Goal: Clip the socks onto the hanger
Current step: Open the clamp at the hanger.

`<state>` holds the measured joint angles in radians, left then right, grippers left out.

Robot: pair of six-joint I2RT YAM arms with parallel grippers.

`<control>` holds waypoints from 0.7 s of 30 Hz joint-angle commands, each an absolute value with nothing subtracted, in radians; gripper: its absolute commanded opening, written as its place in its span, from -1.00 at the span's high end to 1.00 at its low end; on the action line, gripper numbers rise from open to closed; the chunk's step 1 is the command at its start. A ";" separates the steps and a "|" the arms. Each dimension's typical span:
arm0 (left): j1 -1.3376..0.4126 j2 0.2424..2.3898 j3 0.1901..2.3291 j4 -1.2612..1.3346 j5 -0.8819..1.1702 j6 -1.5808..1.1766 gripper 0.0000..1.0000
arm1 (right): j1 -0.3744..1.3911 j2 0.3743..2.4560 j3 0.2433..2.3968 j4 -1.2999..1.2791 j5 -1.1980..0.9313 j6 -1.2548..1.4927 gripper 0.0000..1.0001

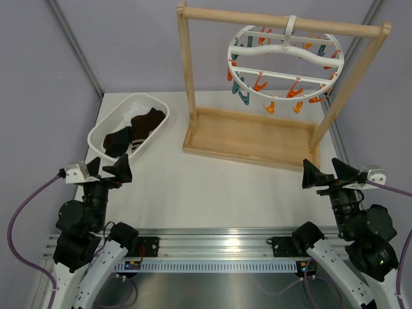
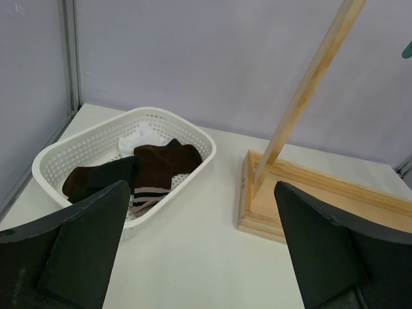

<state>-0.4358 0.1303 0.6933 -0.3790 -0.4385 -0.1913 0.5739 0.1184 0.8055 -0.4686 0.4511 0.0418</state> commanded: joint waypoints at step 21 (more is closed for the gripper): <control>-0.440 0.245 0.706 -0.362 -0.331 -0.193 -0.98 | 0.578 0.477 1.072 -0.698 0.339 0.183 -0.99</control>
<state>-0.4358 0.2176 0.6933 -0.3832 -0.3668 -0.1917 0.5743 0.4217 1.0306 -0.6415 0.3244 0.1570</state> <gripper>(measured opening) 0.987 0.993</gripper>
